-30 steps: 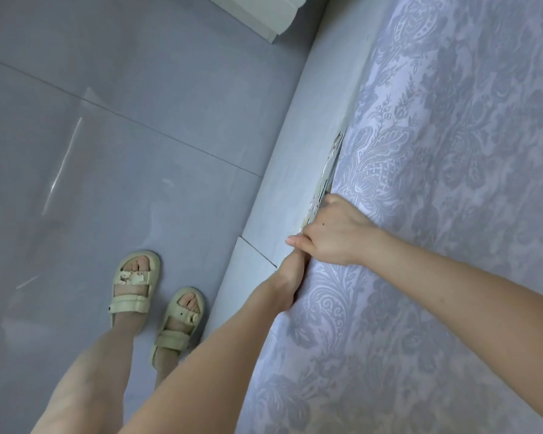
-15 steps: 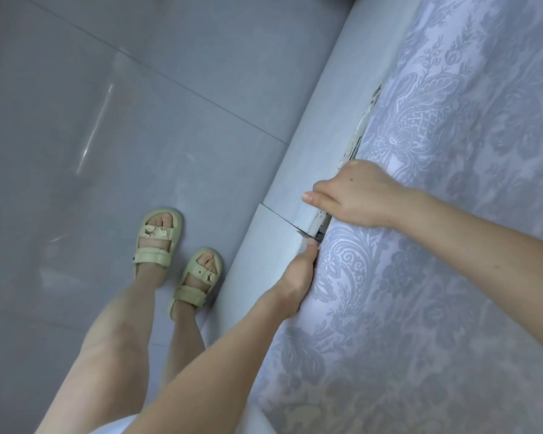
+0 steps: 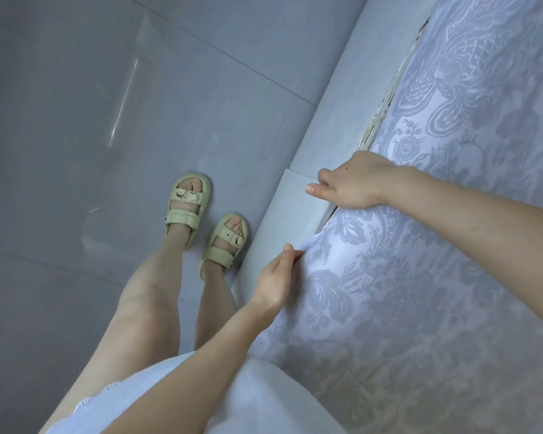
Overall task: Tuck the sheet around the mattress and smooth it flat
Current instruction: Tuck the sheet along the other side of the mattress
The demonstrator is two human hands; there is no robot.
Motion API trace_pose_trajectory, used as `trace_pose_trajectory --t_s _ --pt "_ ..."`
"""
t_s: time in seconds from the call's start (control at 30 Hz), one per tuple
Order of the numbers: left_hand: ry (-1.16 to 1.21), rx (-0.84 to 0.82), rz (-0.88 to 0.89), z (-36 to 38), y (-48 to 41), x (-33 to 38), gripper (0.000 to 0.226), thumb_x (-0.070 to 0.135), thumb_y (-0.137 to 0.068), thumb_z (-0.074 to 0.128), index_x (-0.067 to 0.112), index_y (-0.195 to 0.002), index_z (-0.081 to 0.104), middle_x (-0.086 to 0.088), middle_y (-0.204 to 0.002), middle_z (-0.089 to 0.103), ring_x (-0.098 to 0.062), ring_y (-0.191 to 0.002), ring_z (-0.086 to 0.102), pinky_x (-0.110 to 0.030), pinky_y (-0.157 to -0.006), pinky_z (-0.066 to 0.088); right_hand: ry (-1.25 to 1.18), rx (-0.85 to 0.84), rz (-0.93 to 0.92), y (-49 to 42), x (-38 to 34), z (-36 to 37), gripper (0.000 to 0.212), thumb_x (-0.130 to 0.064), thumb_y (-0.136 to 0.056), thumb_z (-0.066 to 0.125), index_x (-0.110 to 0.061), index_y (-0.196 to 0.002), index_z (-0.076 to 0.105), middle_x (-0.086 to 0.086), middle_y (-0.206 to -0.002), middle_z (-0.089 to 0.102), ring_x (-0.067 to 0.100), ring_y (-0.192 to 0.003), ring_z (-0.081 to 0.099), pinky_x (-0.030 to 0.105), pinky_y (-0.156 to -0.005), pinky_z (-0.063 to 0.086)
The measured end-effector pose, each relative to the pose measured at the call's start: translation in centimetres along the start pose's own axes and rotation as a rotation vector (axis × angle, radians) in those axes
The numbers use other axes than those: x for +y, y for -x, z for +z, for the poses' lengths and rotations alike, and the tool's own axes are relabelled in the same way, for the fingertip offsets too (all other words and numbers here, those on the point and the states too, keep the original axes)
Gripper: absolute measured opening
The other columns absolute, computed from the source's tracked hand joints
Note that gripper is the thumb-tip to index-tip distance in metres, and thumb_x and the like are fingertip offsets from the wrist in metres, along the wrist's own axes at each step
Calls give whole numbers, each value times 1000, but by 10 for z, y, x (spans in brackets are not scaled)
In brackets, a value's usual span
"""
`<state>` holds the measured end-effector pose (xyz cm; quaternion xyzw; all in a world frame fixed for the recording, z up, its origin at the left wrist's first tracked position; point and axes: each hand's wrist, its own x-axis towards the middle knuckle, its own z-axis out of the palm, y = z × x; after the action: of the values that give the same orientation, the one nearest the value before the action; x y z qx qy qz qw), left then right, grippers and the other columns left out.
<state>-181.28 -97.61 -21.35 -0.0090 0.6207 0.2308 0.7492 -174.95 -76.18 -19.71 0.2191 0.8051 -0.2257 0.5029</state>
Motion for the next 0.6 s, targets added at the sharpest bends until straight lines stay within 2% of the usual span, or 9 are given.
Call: trace_pose_trajectory --t_s 0.07,0.13,0.27,0.33,0.4,0.47,0.5,0.53,0.6 --pt "-43 -37 -79 0 4 -11 47 49 -100 22 34 -121 61 8 -127 61 -11 -122 51 -30 -110 33 -94 -8 -14 5 -13 4 56 -59 -95 8 -18 -101 47 2 -89 58 30 -107 52 36 -87 35" --pt "-53 -128 -104 3 6 -12 47 49 -100 18 39 -128 54 12 -127 59 -9 -122 50 -29 -112 30 -133 -23 -50 10 -31 16 54 -59 -94 7 -20 -90 44 3 -90 58 29 -104 54 38 -94 37" --pt "-5 -237 -172 11 2 -6 55 52 -100 12 32 -130 52 19 -98 59 2 -94 54 -14 -86 37 -146 -79 -58 20 -65 37 58 -57 -96 5 -20 -90 50 -2 -87 56 21 -91 46 34 -99 29" --pt "-50 -259 -185 11 -3 -8 59 60 -96 13 32 -127 55 18 -104 58 -2 -102 51 -18 -92 31 -93 -145 -40 21 -76 44 61 -57 -95 4 -22 -84 51 -4 -87 58 17 -83 43 34 -101 27" --pt "-57 -275 -210 7 -3 -18 66 67 -92 14 29 -119 62 13 -112 63 -6 -109 54 -22 -99 34 -33 -253 5 19 -89 48 64 -60 -94 2 -24 -73 50 -4 -84 57 19 -83 45 35 -99 34" --pt "-51 -275 -217 -3 -2 -29 74 71 -89 13 26 -117 64 8 -114 66 -9 -110 58 -25 -103 36 6 -348 68 15 -102 51 69 -63 -93 2 -24 -83 59 1 -96 60 23 -94 52 33 -91 38" --pt "-56 -282 -210 -8 -1 -33 75 70 -90 11 25 -118 64 8 -115 65 -9 -110 57 -25 -104 35 17 -384 105 12 -108 53 74 -64 -92 2 -23 -100 64 3 -112 62 24 -105 54 33 -90 37" --pt "-73 -287 -191 -12 2 -37 73 67 -92 10 25 -120 62 8 -117 63 -9 -112 55 -24 -104 33 16 -426 141 9 -112 55 78 -66 -92 3 -22 -117 62 5 -127 58 25 -117 52 33 -93 36" --pt "-132 -290 -143 -19 11 -46 68 61 -95 8 28 -125 59 6 -126 59 -10 -121 50 -22 -103 29 -32 -511 207 6 -120 58 80 -68 -91 3 -22 -133 53 7 -145 44 25 -132 42 33 -102 33"
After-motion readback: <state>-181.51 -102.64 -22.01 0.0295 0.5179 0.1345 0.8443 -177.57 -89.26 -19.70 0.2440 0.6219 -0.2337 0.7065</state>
